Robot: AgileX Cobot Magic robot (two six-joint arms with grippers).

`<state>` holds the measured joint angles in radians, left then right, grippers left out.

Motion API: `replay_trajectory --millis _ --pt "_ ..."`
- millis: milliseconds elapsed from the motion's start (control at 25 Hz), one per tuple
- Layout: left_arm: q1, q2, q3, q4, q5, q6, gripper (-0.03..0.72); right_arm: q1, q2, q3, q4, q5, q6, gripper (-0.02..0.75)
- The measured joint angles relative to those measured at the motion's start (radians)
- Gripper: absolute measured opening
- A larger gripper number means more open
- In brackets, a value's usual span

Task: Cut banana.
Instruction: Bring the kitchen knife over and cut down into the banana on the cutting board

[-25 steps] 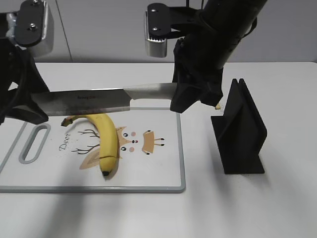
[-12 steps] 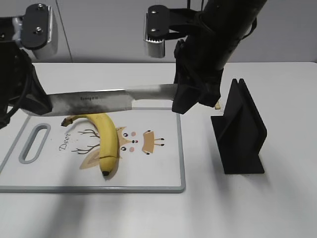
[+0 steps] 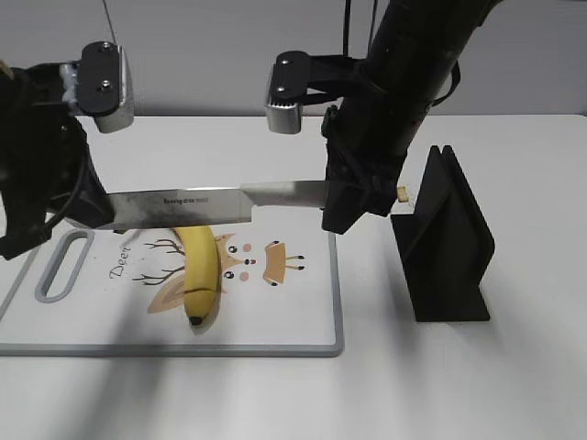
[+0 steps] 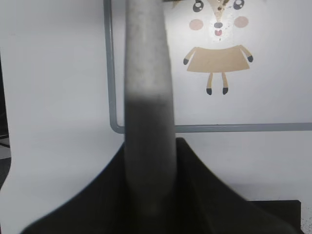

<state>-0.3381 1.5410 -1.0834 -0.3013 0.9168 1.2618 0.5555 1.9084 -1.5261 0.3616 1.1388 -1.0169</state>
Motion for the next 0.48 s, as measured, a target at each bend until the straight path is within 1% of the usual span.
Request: replay_trajectory --millis 160,320,480 --pt "0.000 0.035 0.000 -0.004 -0.030 0.000 0.003 -0.017 0.028 -0.013 0.002 -0.004 -0.002 0.186" --pt "0.000 0.063 0.000 -0.004 -0.055 0.000 0.003 -0.042 0.078 -0.038 0.038 0.008 -0.009 0.195" --pt "0.000 0.088 -0.001 -0.007 -0.082 0.001 0.003 -0.051 0.109 -0.053 0.043 0.009 -0.015 0.198"
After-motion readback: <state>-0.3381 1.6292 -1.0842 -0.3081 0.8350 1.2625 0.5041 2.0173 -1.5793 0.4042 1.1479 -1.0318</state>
